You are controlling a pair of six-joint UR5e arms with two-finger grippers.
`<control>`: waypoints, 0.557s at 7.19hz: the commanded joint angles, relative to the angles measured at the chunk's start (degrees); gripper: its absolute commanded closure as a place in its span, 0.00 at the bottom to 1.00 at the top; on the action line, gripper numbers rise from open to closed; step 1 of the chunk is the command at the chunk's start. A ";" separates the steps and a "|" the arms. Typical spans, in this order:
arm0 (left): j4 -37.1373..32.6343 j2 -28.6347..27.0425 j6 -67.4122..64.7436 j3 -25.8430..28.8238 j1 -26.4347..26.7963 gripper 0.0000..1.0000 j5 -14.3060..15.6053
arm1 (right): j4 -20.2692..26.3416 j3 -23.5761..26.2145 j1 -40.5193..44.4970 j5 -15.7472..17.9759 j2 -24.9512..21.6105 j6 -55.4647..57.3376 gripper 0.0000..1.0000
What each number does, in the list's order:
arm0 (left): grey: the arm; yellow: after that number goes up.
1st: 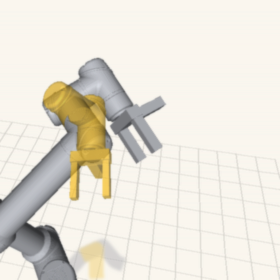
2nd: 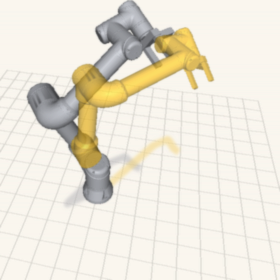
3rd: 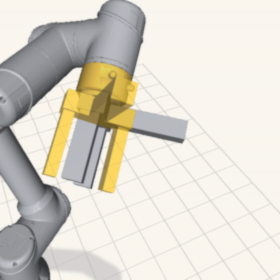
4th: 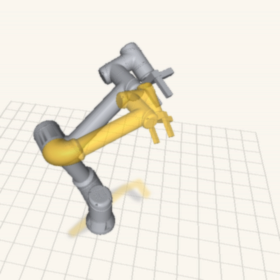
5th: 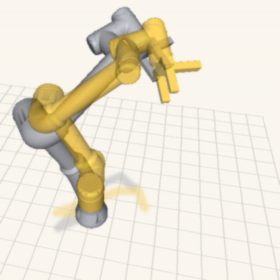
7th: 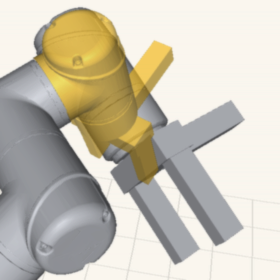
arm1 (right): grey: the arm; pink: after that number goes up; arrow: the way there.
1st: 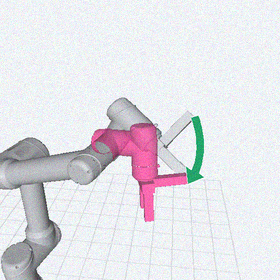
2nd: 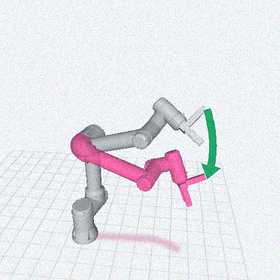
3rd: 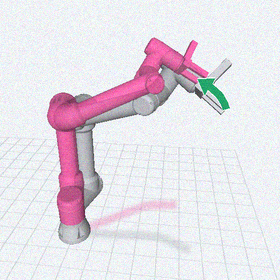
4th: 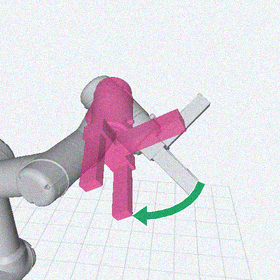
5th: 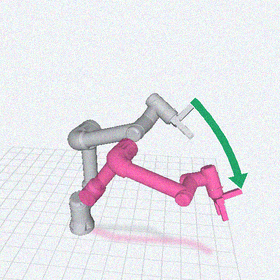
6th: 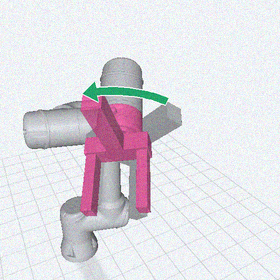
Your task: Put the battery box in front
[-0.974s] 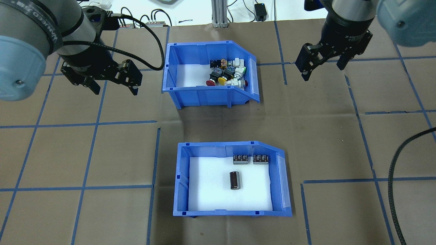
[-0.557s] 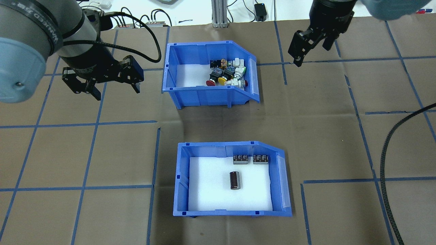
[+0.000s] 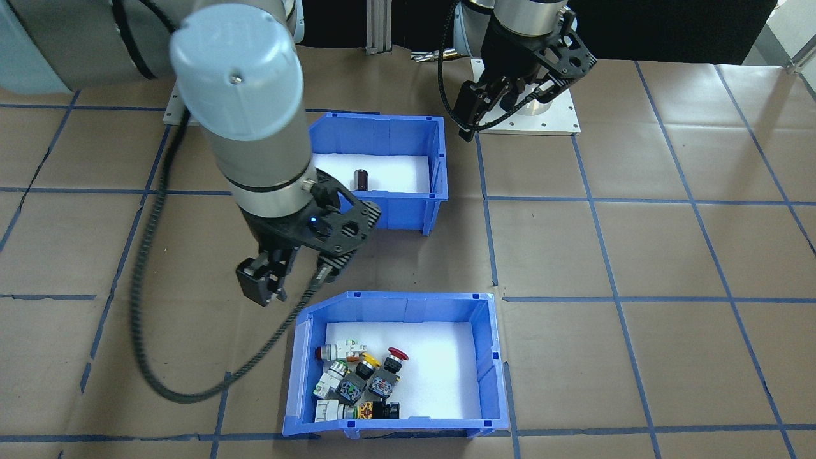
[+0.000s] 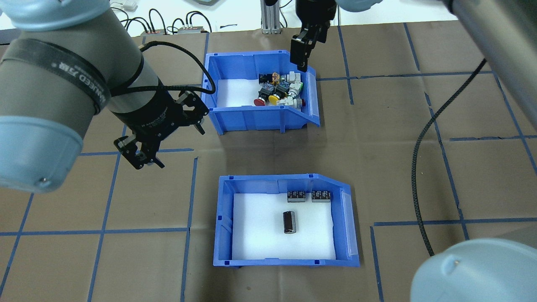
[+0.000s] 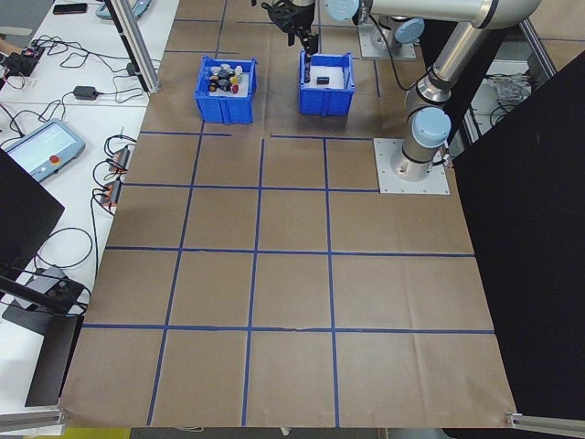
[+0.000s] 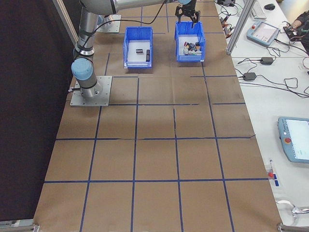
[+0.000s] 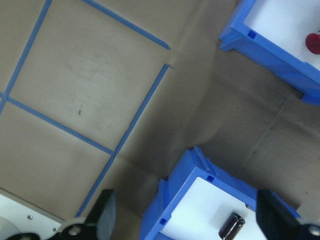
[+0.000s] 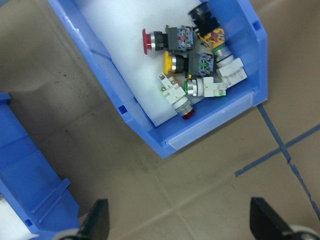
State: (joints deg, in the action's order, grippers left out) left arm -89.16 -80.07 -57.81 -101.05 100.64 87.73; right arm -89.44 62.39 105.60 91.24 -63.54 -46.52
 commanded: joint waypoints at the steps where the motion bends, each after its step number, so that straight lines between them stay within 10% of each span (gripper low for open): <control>1: -0.15 7.69 -19.74 -11.12 4.03 0.00 -1.67 | -4.50 -0.43 5.13 -0.53 4.28 -3.14 0.00; 2: 3.25 12.08 -28.24 -16.93 4.04 0.00 -6.82 | -4.69 -0.43 7.76 -0.01 5.86 -6.80 0.00; 4: 5.92 14.32 -44.09 -22.42 5.26 0.01 -7.40 | -4.69 -0.43 9.10 0.17 7.98 -13.68 0.00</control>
State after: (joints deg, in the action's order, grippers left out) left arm -84.56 -67.31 -93.13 -119.82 105.01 81.19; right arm -93.97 61.96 113.70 91.35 -56.92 -57.02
